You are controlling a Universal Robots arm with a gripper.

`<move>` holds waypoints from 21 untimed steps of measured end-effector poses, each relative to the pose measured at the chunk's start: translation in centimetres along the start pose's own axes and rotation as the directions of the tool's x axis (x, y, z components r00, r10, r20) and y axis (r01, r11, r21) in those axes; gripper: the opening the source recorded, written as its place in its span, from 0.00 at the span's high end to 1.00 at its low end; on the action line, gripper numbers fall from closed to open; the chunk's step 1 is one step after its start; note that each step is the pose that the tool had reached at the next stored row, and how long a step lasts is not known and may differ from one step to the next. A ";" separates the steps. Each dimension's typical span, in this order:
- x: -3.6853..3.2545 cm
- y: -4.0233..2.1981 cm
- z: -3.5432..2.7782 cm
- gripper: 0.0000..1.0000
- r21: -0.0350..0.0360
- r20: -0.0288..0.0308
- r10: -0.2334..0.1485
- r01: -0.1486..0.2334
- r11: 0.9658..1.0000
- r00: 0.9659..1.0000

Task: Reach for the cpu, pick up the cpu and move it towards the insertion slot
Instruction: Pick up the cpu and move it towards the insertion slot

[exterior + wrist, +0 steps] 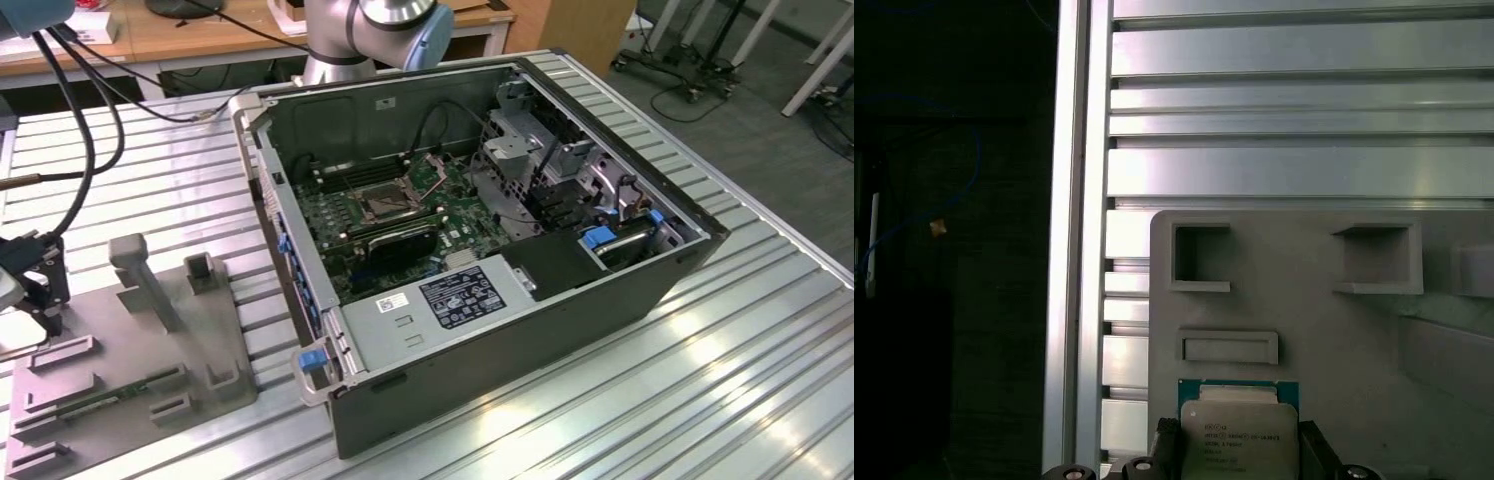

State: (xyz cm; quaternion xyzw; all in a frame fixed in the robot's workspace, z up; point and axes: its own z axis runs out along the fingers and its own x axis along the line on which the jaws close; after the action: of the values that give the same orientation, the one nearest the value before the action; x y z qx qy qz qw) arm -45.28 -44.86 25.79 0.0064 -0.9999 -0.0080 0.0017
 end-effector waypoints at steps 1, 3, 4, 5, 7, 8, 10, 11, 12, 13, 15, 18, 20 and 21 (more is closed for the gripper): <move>0.00 0.00 -0.01 0.45 0.000 0.000 0.000 0.000 1.000 1.000; 0.00 0.00 -0.01 0.45 0.000 0.000 0.000 0.000 1.000 1.000; 0.00 0.00 -0.01 0.45 0.000 0.000 0.000 0.000 1.000 1.000; 0.00 0.00 -0.01 0.45 0.000 0.000 0.000 0.000 1.000 1.000; 0.00 0.00 -0.01 0.45 0.000 0.000 0.000 0.000 1.000 1.000; 0.00 0.00 -0.01 0.45 0.000 0.000 0.000 0.000 1.000 1.000; 0.00 0.00 -0.02 0.45 0.000 0.000 0.000 0.000 1.000 1.000; 0.00 0.00 -0.05 0.45 0.000 0.000 0.000 0.000 1.000 1.000; 0.00 0.00 -0.13 0.45 0.000 -0.001 0.000 0.000 1.000 1.000; 0.00 0.00 -0.21 0.45 0.000 -0.001 0.000 0.000 1.000 1.000; 0.00 0.01 -0.48 0.45 0.000 0.000 0.000 0.000 1.000 1.000; 0.00 0.02 -0.94 0.45 0.000 0.000 0.000 0.000 1.000 1.000; 0.00 0.02 -1.19 0.45 0.000 0.000 0.000 0.000 1.000 1.000; 0.00 0.02 -1.30 0.45 0.000 0.000 0.000 0.000 1.000 1.000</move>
State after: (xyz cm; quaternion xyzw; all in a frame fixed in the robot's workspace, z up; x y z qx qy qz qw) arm -45.28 -44.86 27.09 0.0063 -0.9999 -0.0079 0.0019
